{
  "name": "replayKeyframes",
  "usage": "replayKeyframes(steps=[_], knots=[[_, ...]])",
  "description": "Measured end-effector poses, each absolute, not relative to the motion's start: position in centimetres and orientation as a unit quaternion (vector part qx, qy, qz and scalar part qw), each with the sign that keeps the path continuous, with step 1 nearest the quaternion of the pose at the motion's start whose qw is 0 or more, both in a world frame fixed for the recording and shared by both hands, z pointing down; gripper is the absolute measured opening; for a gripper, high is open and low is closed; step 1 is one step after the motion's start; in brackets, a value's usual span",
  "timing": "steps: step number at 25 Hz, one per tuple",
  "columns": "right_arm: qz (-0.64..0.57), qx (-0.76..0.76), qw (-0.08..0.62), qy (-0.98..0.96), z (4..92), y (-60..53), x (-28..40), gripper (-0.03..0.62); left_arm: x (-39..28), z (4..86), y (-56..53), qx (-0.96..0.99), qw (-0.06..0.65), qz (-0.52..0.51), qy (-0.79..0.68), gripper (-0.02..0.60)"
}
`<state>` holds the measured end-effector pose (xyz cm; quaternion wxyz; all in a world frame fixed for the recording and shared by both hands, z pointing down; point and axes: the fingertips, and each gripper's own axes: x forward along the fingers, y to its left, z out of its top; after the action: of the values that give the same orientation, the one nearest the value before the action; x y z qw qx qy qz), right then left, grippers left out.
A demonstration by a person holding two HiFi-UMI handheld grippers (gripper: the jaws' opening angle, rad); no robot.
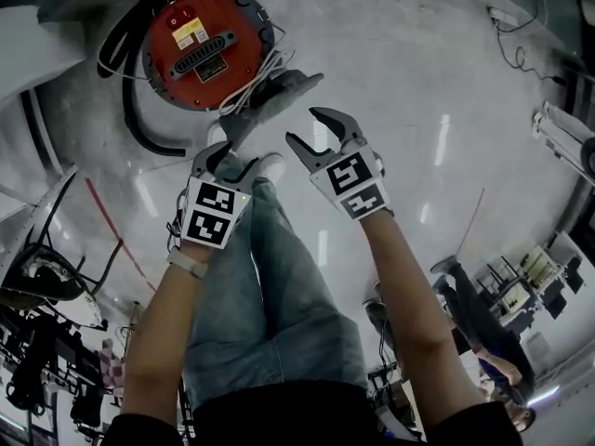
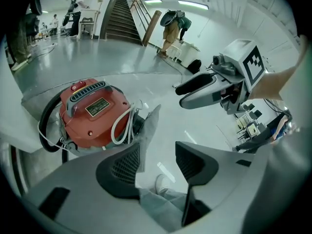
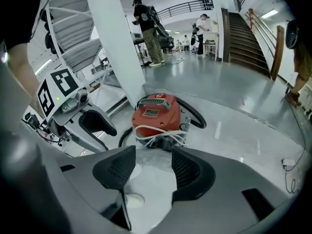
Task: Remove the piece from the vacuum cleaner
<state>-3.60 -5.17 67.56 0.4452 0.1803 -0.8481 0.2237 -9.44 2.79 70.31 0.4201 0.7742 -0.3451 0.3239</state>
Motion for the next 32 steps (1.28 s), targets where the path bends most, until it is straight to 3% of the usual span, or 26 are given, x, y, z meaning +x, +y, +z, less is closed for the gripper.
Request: replayKeyframes(steps=[15,32], knots=[[0.169,0.109,0.497,-0.844,77.9,-6.2,-4.9,0.259,-9.3,80.0,2.5,0.763,0.421,0.354,-0.339,0.23],[-0.057,-0.066,0.577,-0.812,81.7,-6.2,-6.0,0.241,-10.2,83.2,1.3,0.762,0.419,0.371,-0.326,0.229]])
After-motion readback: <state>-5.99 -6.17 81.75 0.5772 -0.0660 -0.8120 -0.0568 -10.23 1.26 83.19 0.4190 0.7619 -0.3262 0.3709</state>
